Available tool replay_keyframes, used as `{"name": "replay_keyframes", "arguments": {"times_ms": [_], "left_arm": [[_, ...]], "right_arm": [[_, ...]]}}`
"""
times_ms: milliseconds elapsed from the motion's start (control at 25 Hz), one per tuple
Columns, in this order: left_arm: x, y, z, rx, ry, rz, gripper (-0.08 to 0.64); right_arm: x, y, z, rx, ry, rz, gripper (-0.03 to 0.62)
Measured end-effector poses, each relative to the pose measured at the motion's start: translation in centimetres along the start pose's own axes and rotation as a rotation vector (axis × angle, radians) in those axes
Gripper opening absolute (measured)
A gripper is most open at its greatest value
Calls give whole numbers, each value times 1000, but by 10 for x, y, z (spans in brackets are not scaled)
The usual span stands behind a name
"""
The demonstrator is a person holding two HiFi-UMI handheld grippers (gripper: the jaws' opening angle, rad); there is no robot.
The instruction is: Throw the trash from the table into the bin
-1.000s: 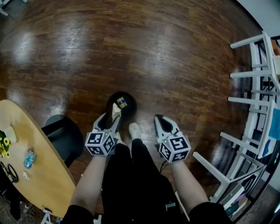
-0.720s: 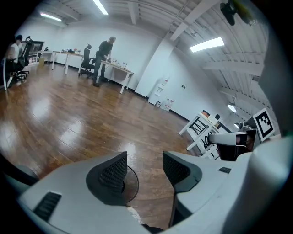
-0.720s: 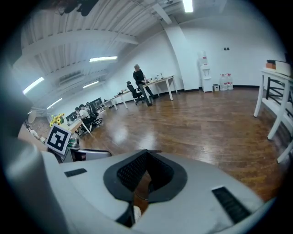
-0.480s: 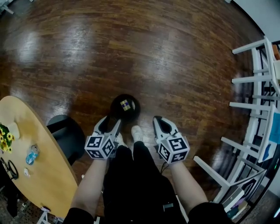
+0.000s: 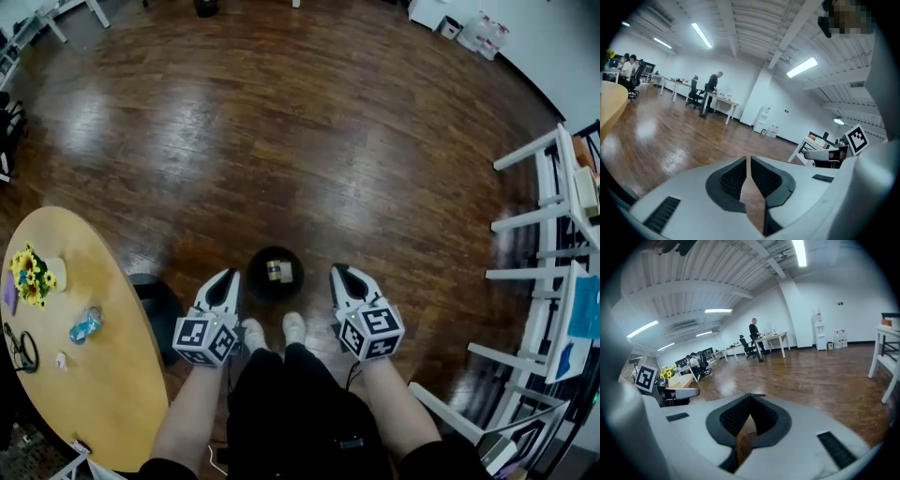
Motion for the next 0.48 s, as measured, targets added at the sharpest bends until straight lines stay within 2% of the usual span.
{"name": "replay_keyframes", "arguments": {"times_ms": [40, 120, 240, 360, 480], "left_arm": [[-1, 0, 19, -48, 2, 2, 5], [-9, 7, 52, -121, 1, -12, 5], [-21, 28, 97, -204, -44, -5, 5], [-17, 65, 134, -292, -71, 39, 4], [-3, 104, 155, -365, -99, 104, 4]], "right_arm": [[-1, -2, 17, -30, 19, 9, 0], [1, 0, 49, -82, 45, 29, 0], [17, 3, 90, -155, 59, 76, 0], [51, -2, 121, -212, 102, 147, 0], [90, -12, 144, -241, 158, 222, 0]]}}
Point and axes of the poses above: the fingertips, and each gripper's own axes: y backward along the fingers, x to its left, z out of its top, the point moved 4 cm from there along y, backward along the fingers, and after that the axes turned 1 degree about z, right-handed, at the moved point
